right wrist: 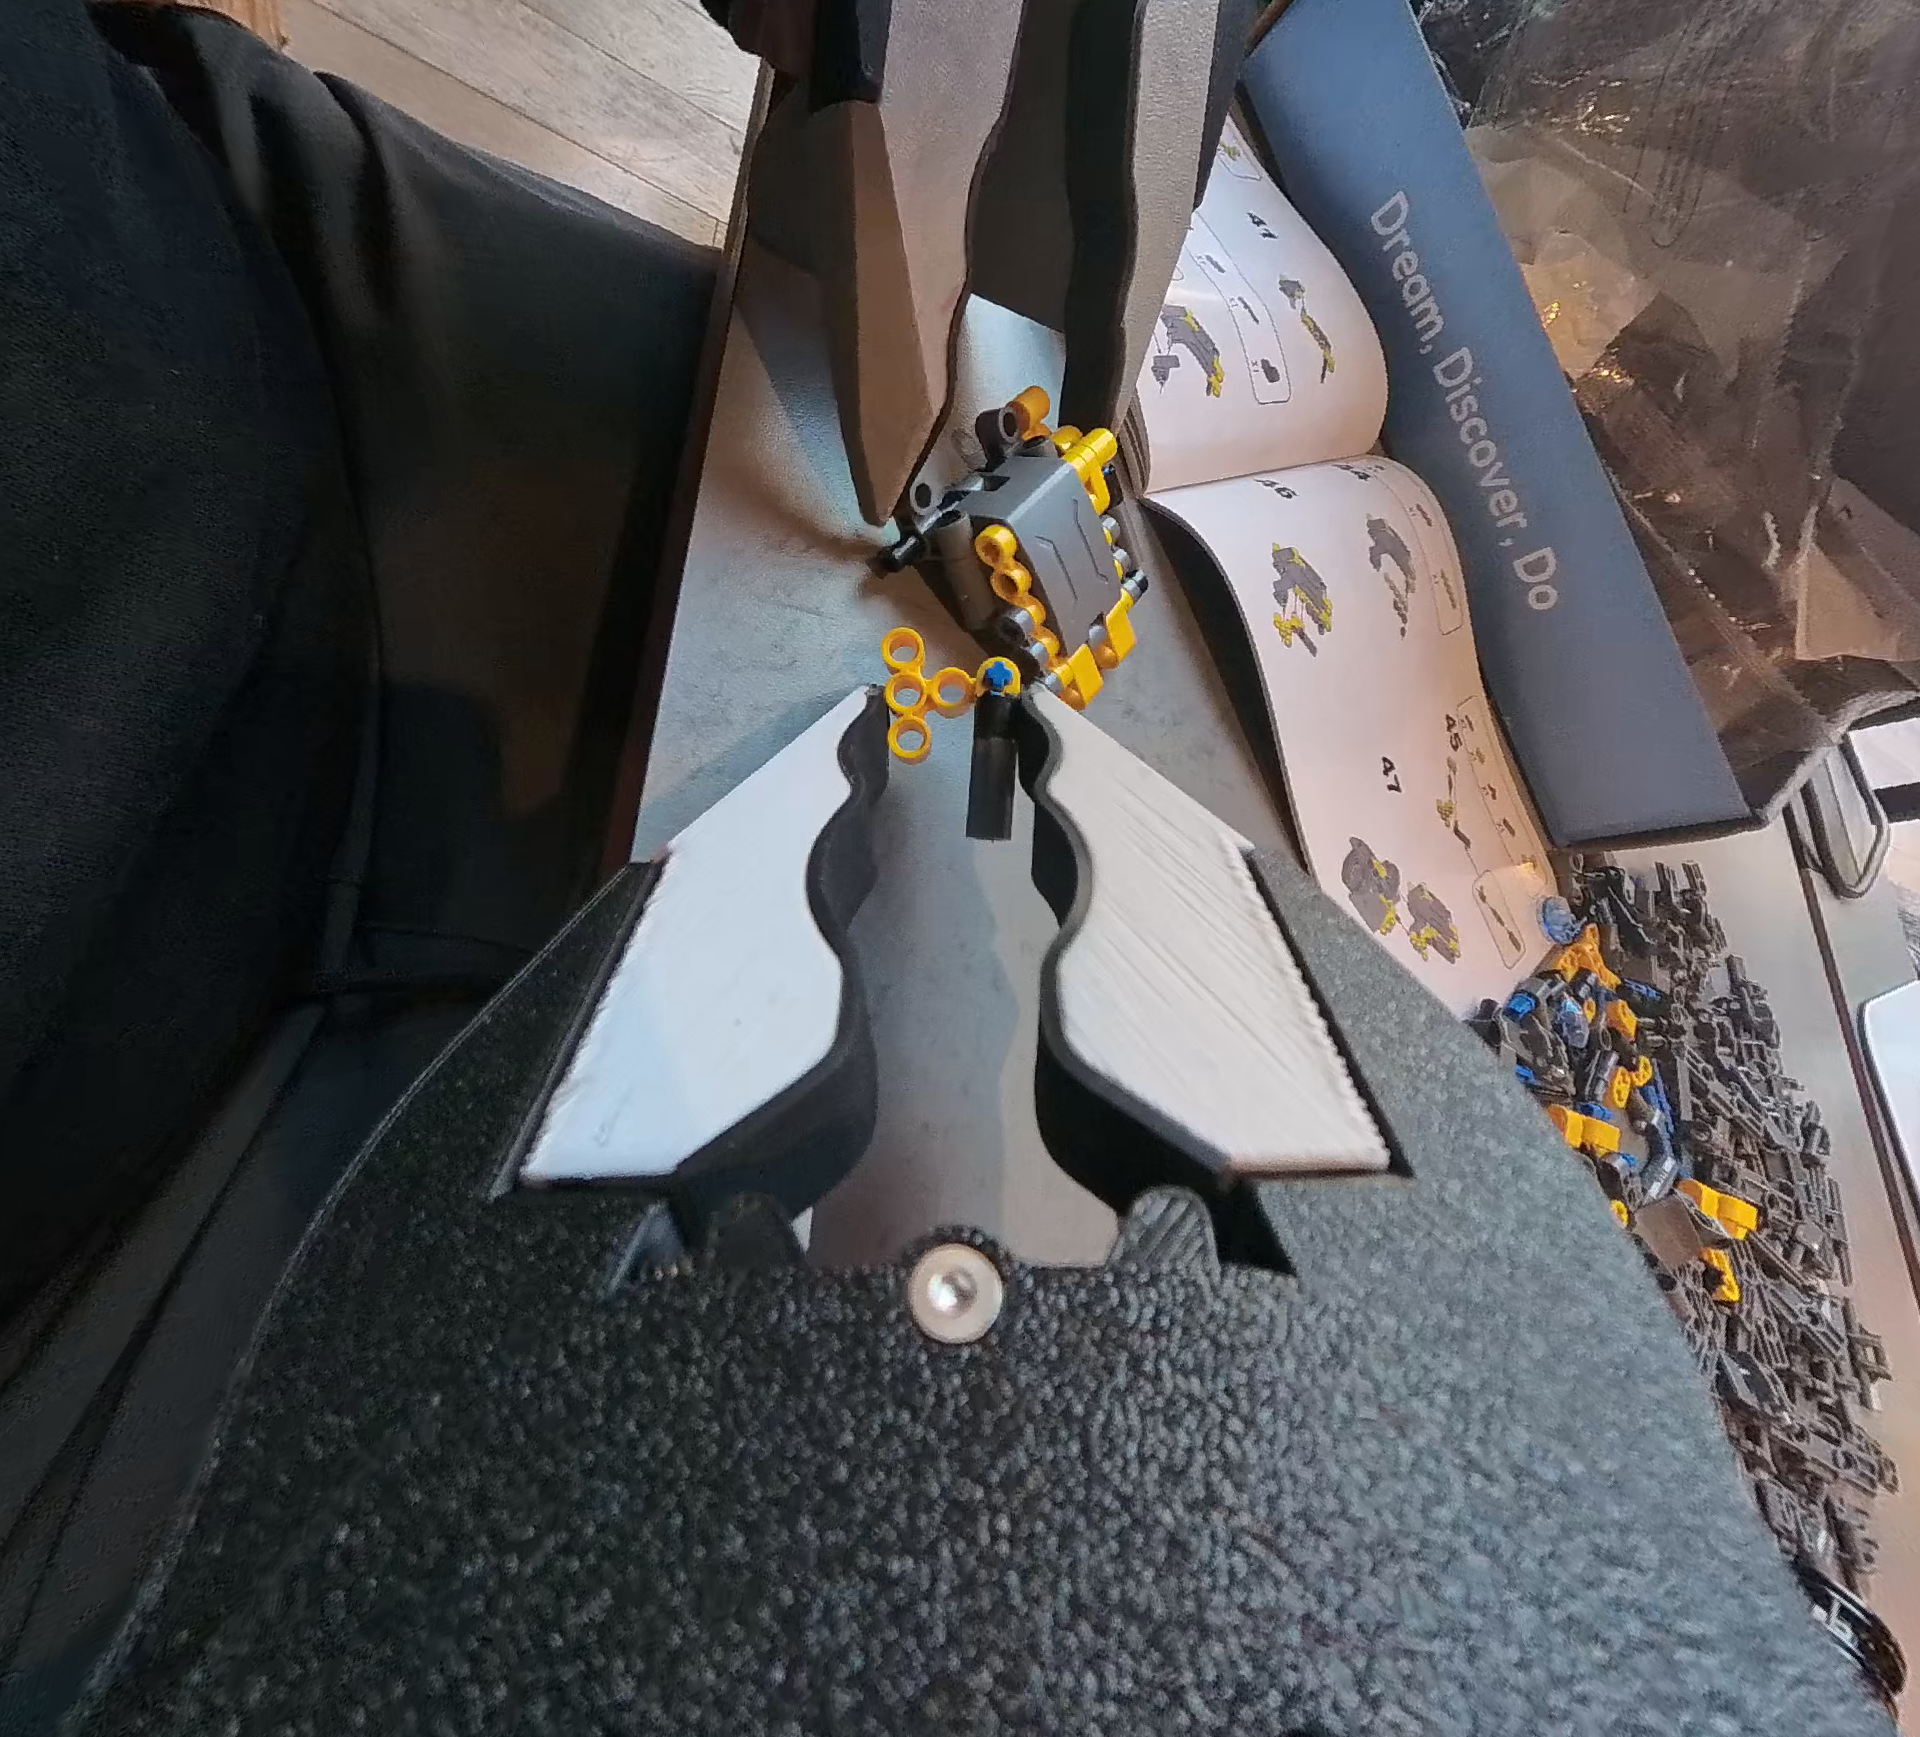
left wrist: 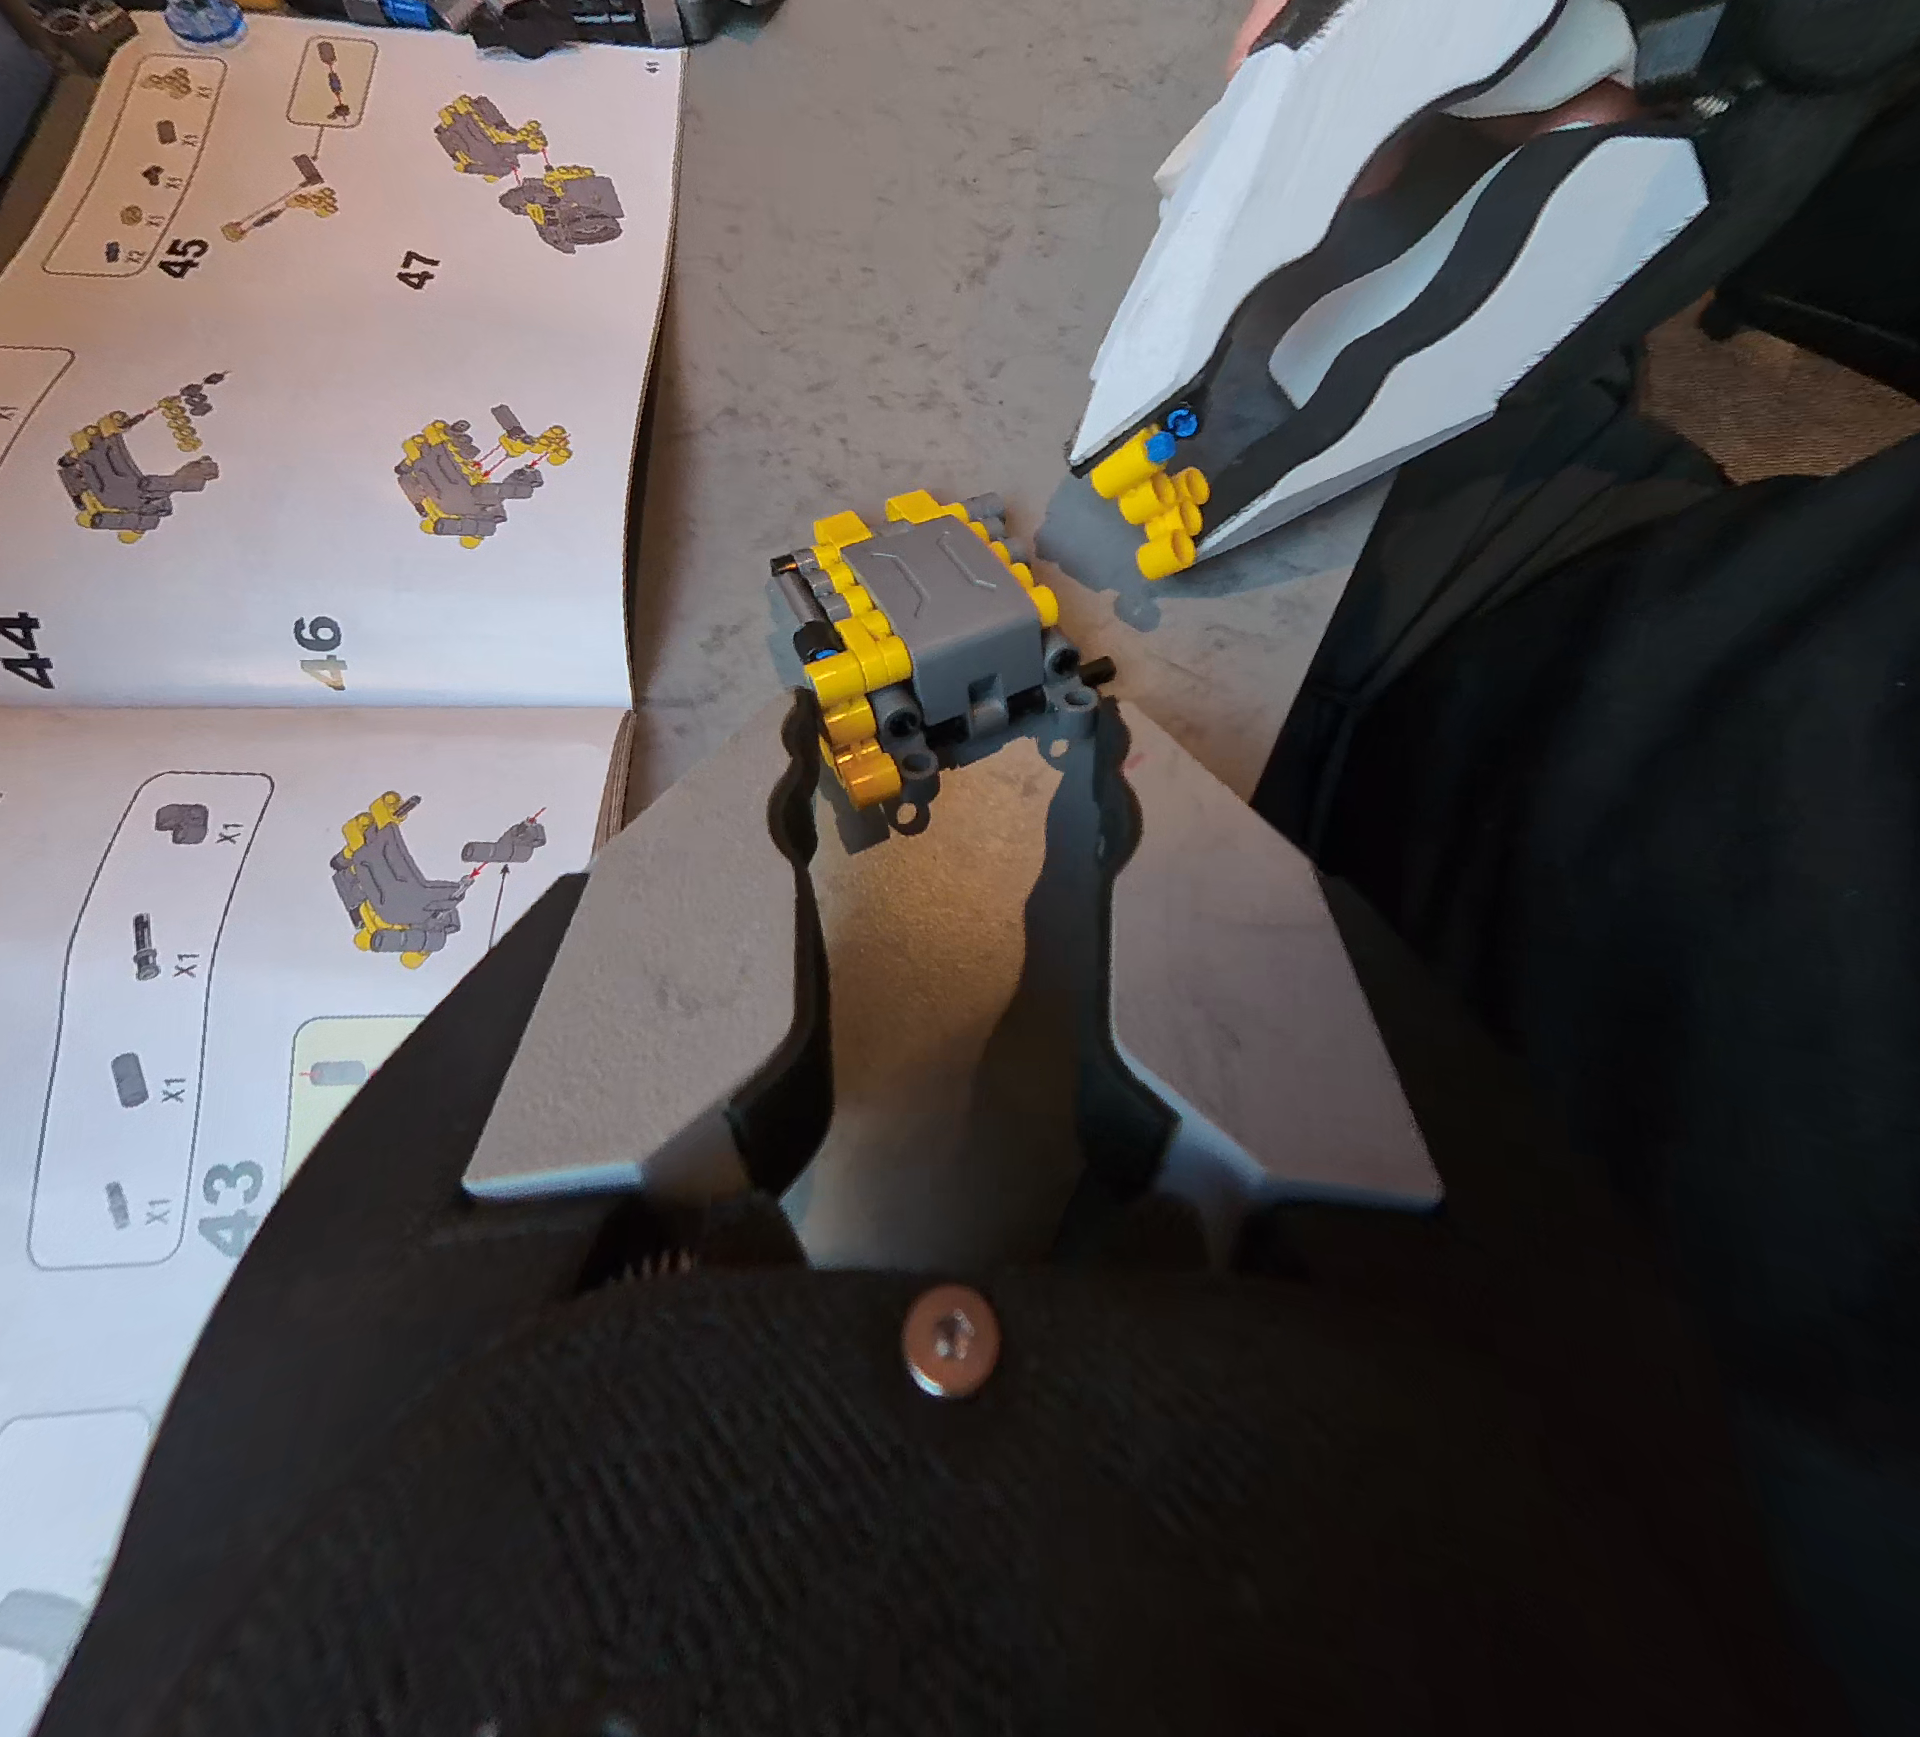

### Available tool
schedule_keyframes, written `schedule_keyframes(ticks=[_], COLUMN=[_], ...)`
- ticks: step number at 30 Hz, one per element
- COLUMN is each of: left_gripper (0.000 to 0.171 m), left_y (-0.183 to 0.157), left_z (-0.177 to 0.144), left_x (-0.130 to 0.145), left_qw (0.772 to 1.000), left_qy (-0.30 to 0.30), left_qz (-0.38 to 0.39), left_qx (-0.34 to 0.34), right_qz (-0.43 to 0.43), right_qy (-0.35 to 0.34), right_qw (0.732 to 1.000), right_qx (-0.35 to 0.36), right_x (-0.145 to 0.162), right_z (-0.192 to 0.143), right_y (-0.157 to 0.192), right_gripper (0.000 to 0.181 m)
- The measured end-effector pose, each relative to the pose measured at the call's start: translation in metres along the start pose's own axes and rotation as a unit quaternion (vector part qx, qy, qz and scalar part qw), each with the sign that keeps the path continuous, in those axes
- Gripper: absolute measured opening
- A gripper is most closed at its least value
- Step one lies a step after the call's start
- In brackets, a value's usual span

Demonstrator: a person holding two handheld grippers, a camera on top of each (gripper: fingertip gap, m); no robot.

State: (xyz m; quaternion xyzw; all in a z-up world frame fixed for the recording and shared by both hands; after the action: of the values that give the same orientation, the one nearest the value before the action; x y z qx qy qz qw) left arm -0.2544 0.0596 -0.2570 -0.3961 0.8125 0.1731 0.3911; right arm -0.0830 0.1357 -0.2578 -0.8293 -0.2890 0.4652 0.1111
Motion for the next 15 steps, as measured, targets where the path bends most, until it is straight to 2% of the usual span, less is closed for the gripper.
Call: schedule_keyframes(ticks=[6,15], left_gripper=[0.051,0.05], left_y=[0.004,0.016], left_z=[-0.002,-0.006], left_x=[0.0,0.001], left_qw=[0.999,0.98], left_qy=[-0.015,-0.066], left_qz=[-0.035,-0.162], left_qx=[0.019,0.094], right_qz=[-0.002,-0.007], right_qy=[-0.002,-0.055], right_qw=[1.0,0.998], right_qx=[0.003,0.013], right_x=[0.0,-0.008], right_z=[0.0,-0.005], right_y=[0.0,0.003], right_gripper=[0.023,0.023])
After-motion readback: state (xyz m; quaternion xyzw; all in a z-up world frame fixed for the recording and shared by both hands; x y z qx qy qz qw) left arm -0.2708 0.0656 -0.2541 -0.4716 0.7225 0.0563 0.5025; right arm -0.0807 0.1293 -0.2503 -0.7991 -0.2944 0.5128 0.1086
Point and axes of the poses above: each gripper's, where its closed fingertips meet, z out along the fingers, x out of its underside, y = z × x across the jaws, the point moved 10 cm from there along -z, back along the fingers, and after that the axes turned 5 degrees about z, right-handed, at the moved point
